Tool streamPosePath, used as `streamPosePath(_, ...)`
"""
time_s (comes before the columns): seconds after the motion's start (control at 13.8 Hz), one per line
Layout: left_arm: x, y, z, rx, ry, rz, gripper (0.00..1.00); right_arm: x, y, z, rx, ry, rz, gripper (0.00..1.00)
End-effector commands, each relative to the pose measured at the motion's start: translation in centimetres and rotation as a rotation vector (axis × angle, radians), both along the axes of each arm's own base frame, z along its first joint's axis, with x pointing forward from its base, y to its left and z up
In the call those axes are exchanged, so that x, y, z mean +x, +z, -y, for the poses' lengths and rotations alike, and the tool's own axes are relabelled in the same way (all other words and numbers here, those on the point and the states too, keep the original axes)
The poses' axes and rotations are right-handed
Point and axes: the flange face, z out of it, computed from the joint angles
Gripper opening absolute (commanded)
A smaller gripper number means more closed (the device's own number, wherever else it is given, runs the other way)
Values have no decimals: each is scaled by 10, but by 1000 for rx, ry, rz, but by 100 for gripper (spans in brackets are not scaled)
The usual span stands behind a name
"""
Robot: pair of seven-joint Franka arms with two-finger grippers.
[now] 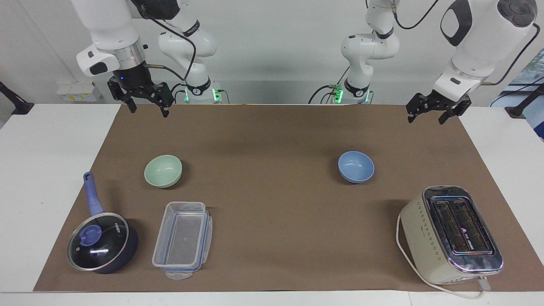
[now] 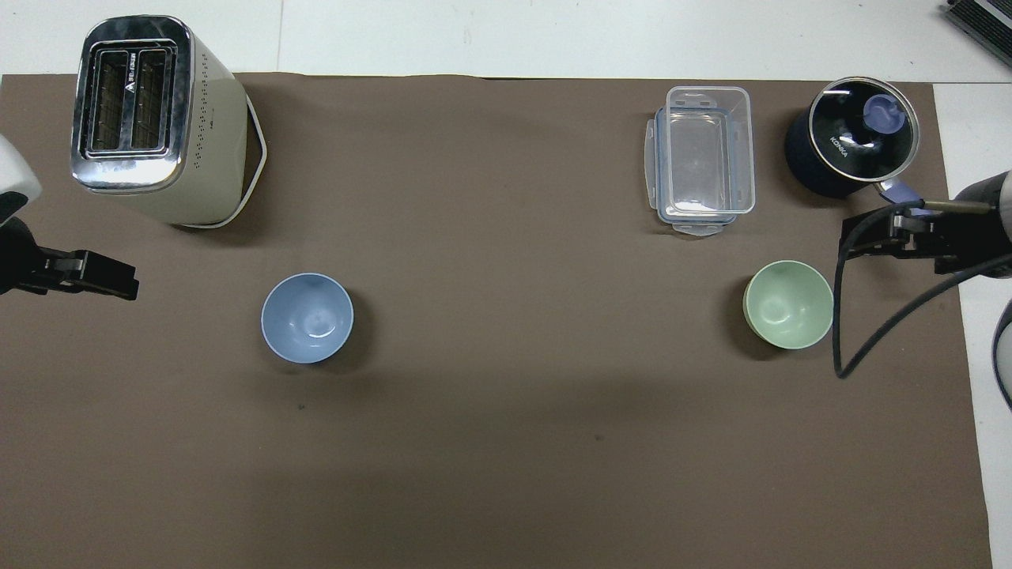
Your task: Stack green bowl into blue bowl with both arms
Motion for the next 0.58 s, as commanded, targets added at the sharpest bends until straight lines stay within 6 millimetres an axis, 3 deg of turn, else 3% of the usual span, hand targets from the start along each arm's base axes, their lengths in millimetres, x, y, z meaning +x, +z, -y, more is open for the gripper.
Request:
streamPosePath(0.0,-5,-16,1,9,-8,15,100,0,3,5,4,13,-5,100)
streamPosePath(0.51,-2,-58,14,-10,-19,40,100,0,4,5,4,13,-3,100)
